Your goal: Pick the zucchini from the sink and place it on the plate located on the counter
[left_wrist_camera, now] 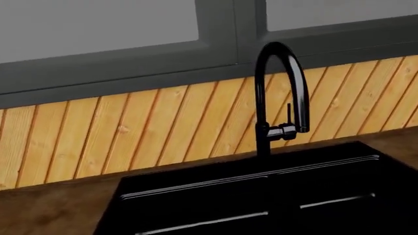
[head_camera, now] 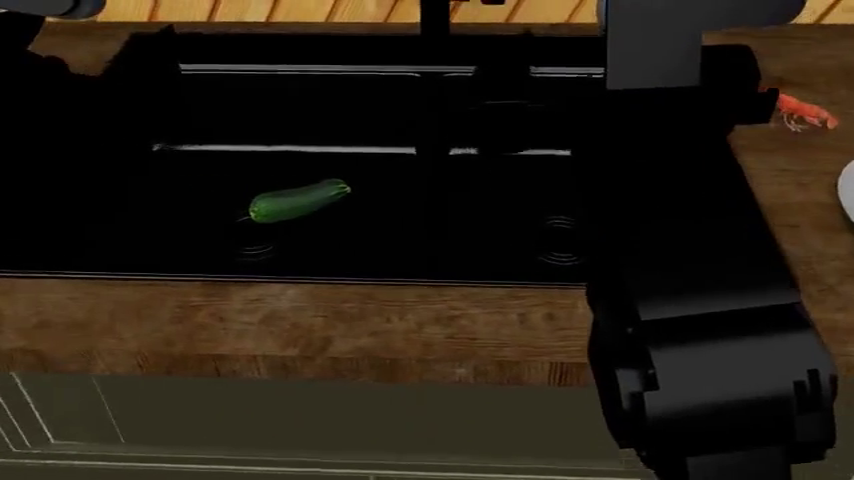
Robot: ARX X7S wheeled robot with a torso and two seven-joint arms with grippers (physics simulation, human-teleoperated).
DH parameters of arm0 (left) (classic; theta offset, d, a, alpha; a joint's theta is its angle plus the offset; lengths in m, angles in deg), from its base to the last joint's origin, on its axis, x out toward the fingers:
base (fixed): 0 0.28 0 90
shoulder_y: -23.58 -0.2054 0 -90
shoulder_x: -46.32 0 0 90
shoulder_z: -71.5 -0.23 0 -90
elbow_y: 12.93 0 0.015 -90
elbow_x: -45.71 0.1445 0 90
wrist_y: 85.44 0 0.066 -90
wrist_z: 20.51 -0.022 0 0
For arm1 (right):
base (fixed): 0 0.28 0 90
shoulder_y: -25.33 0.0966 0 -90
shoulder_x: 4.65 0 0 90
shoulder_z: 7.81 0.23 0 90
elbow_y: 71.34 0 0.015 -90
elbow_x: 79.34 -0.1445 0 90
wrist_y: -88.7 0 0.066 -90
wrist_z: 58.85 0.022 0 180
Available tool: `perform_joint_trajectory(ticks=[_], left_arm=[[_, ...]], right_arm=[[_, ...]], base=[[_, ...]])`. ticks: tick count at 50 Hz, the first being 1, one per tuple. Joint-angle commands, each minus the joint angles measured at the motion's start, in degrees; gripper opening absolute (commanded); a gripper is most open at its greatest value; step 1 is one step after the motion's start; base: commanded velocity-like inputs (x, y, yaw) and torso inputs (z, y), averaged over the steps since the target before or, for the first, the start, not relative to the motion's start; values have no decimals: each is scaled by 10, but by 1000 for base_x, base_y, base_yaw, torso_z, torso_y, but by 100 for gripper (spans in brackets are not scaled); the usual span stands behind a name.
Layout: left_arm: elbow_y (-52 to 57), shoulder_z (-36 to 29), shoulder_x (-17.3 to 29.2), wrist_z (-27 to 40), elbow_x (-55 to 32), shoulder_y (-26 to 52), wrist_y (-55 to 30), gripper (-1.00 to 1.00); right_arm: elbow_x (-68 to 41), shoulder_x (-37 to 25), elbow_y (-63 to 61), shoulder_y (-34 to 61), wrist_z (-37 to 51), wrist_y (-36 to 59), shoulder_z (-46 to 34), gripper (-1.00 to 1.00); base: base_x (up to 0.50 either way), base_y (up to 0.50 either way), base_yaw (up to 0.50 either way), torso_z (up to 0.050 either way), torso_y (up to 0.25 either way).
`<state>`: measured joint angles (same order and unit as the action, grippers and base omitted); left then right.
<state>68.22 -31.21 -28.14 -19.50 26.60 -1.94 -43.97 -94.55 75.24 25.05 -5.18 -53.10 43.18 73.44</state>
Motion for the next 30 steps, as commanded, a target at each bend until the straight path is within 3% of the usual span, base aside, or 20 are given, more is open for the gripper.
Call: perform_joint_trajectory(ticks=[1, 30], left_arm=[[16, 4, 2, 3, -9, -4, -10, 100], [-14, 1, -2, 0, -10, -6, 19, 100]], right_arm=[[-5, 1, -1, 0, 5, 4, 1, 100], [-20, -4, -6, -10, 12, 8, 6, 100]], base=[[500, -4, 0, 0, 0], [500, -4, 0, 0, 1]])
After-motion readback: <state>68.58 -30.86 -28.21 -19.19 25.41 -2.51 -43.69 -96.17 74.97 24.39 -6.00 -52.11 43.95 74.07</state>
